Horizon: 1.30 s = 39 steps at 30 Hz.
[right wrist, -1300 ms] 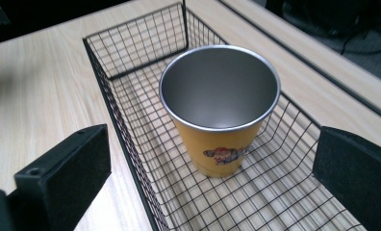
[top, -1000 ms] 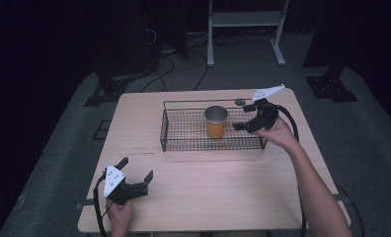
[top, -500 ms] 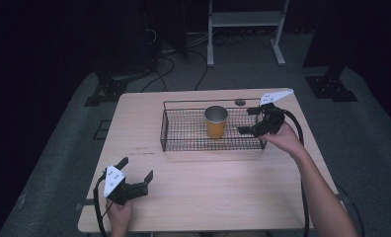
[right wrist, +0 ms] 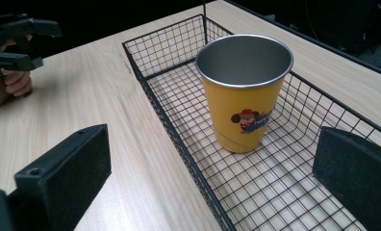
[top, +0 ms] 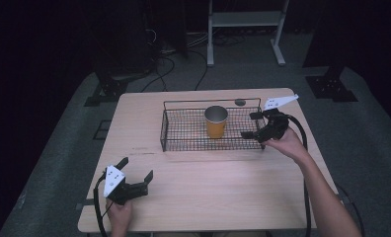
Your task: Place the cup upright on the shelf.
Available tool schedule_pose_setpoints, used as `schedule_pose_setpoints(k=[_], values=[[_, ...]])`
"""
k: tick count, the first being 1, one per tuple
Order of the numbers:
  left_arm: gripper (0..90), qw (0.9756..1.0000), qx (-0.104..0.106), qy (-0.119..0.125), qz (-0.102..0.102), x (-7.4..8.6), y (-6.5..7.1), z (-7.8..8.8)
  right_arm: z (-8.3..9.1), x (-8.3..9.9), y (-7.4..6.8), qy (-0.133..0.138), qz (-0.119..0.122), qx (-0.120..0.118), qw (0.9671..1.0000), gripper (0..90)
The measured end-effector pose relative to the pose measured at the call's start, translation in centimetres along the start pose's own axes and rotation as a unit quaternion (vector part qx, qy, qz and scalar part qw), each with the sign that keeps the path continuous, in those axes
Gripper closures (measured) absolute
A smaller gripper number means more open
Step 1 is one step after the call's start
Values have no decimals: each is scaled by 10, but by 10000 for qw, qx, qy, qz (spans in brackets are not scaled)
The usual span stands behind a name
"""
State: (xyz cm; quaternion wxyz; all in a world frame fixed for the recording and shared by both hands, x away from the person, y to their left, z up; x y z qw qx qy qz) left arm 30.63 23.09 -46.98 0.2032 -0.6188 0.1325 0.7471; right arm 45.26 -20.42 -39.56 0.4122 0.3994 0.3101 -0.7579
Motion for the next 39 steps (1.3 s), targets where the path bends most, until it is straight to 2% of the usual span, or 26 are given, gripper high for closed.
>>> schedule_pose_setpoints(k=[8,23,39], values=[[0,10000,-1,3,4,0,0,0,3,4,-6,36,10,-75,10000,0],[0,10000,-12,-1,-10,0,0,0,6,25,-15,17,-52,-207,9998,0],[0,10000,-17,-8,-19,0,0,0,12,43,-22,113,-122,-236,9996,0]])
Point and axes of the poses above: each handheld gripper's, and its own axes: z roughly backward along the jaws, x roughly out of its underside, y roughly to its right, the point moved 4 cm from there along -z, roughly forward along the jaws
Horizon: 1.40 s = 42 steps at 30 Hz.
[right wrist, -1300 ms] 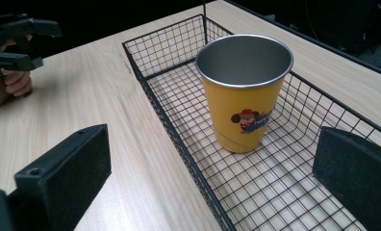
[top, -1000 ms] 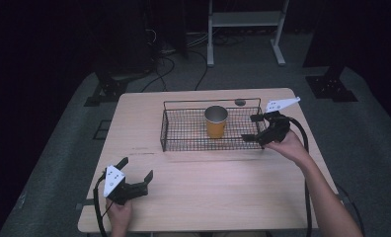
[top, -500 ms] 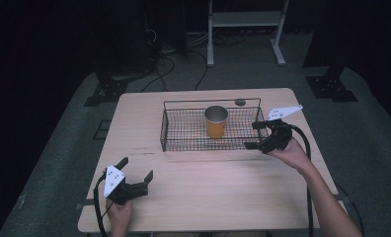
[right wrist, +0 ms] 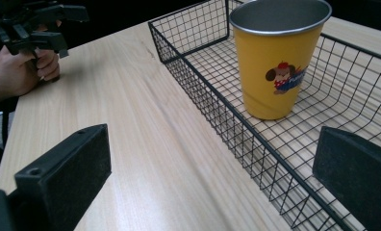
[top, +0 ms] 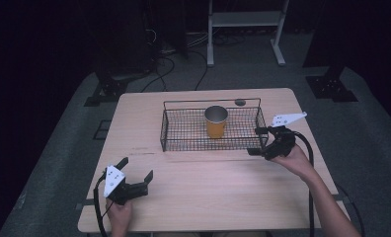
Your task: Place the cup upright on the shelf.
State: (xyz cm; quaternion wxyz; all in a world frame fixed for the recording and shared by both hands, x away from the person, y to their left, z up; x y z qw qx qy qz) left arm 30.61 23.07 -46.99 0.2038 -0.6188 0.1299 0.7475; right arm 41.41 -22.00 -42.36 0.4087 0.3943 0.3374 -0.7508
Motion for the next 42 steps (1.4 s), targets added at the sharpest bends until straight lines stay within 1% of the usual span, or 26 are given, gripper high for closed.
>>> schedule_pose_setpoints(k=[3,11,13,16,29,30,36,38,42], values=[[0,10000,1,8,6,0,0,0,2,2,-2,49,2,11,10000,0],[0,10000,-5,-3,-4,0,0,0,5,10,-8,56,-1,-27,10000,0],[0,10000,-7,2,4,0,0,0,6,11,-9,107,-3,-10,9999,0],[0,10000,-3,8,4,0,0,0,6,15,-11,84,-4,-14,10000,0],[0,10000,-20,9,-6,0,0,0,14,32,-16,177,-137,12,9998,0],[0,10000,-18,10,-6,0,0,0,14,33,-17,225,-119,38,9997,0],[0,10000,-15,16,0,0,0,0,16,42,-20,208,-178,33,9996,0],[0,10000,-20,15,-2,0,0,0,17,43,-21,252,-166,59,9995,0],[0,10000,-31,11,1,0,0,0,17,48,-23,251,-194,36,9995,0]])
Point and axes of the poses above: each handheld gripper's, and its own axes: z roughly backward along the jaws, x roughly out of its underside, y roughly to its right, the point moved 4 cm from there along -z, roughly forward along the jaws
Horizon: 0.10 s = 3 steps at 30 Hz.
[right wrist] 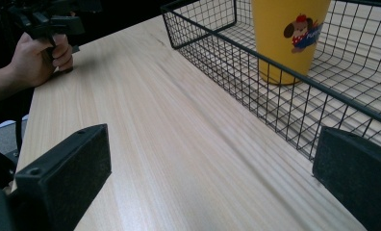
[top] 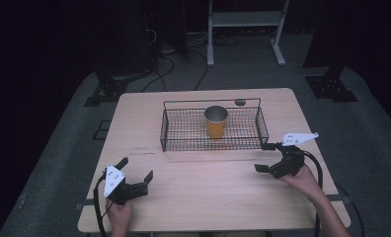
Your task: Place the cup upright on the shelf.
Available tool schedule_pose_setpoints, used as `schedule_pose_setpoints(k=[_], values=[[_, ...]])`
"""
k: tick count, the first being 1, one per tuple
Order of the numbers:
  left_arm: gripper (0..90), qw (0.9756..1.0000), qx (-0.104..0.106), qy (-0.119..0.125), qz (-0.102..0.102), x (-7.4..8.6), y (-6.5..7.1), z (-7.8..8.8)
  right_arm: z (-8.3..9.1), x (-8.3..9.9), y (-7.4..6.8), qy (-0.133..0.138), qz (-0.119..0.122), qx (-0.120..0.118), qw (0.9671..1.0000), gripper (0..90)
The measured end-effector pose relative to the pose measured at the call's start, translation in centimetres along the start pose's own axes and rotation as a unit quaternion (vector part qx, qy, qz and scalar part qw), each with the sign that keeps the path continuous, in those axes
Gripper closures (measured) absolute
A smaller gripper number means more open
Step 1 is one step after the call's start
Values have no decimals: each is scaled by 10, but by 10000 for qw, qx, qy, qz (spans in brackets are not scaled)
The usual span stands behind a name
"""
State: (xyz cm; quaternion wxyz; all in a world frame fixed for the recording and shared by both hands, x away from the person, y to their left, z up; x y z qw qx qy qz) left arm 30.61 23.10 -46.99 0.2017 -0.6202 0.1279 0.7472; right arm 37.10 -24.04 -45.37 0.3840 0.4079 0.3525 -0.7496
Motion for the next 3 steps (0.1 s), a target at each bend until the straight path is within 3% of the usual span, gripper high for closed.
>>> schedule_pose_setpoints(k=[3], values=[[0,10000,-9,-5,2,0,0,0,0,4,-2,-5,12,32,10000,0]])
Point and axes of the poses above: each handheld gripper's, and its own axes: z roughly backward along the jaws, x roughly out of its underside, y roughly to its right, the point moved 4 cm from there along -z, roughly forward along the jaws
